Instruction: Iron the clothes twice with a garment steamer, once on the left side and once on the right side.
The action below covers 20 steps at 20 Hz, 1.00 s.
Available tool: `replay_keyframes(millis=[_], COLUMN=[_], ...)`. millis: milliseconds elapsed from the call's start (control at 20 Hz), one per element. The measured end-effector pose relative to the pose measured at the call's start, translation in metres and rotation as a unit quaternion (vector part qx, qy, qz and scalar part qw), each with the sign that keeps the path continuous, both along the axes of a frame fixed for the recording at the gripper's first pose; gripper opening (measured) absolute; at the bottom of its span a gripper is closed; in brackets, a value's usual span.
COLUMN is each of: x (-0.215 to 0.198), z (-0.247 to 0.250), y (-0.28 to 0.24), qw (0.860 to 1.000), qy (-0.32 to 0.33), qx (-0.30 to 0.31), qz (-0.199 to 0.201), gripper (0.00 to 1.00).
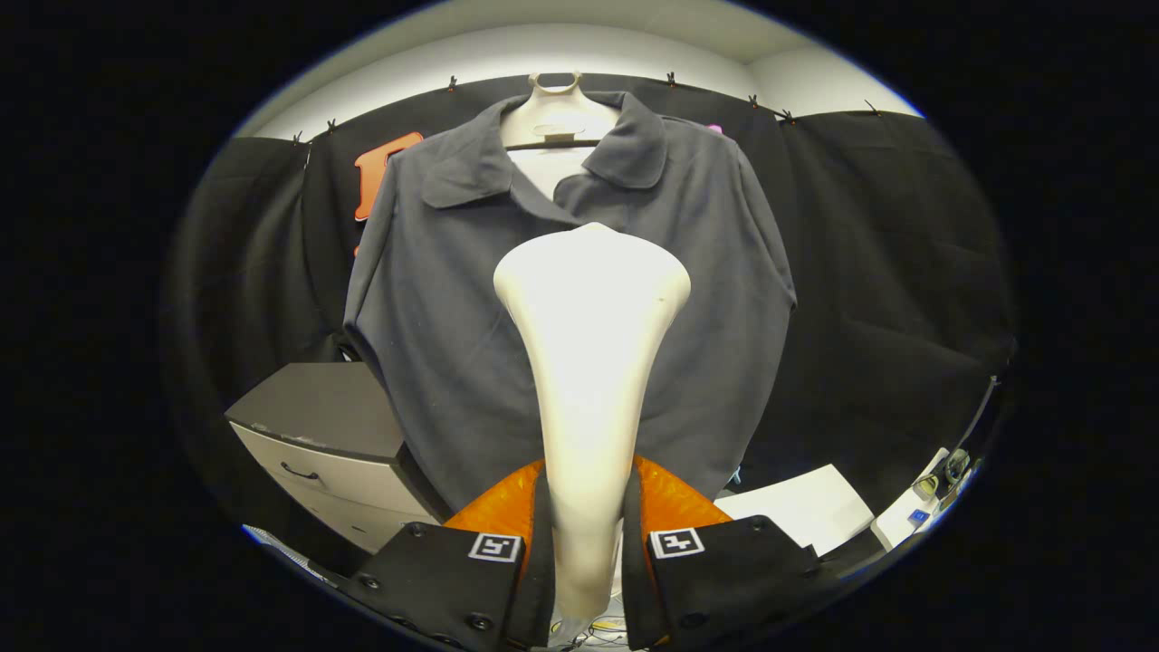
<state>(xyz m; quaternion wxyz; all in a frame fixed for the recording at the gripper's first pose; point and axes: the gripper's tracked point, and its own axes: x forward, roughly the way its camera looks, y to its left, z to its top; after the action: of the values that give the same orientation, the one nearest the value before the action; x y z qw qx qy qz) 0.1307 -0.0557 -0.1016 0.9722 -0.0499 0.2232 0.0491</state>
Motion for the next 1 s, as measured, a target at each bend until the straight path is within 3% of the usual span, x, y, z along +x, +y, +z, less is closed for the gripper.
replay_keyframes(millis=[500,1000], x=[0.065,0.099], z=[0.051,0.033], y=[-0.045,-0.078], qw=[0.998,0.999], qy=[-0.058,-0.052], qx=[0.003,0.002], qz=[-0.017,-0.018], gripper=[0.38,0.38])
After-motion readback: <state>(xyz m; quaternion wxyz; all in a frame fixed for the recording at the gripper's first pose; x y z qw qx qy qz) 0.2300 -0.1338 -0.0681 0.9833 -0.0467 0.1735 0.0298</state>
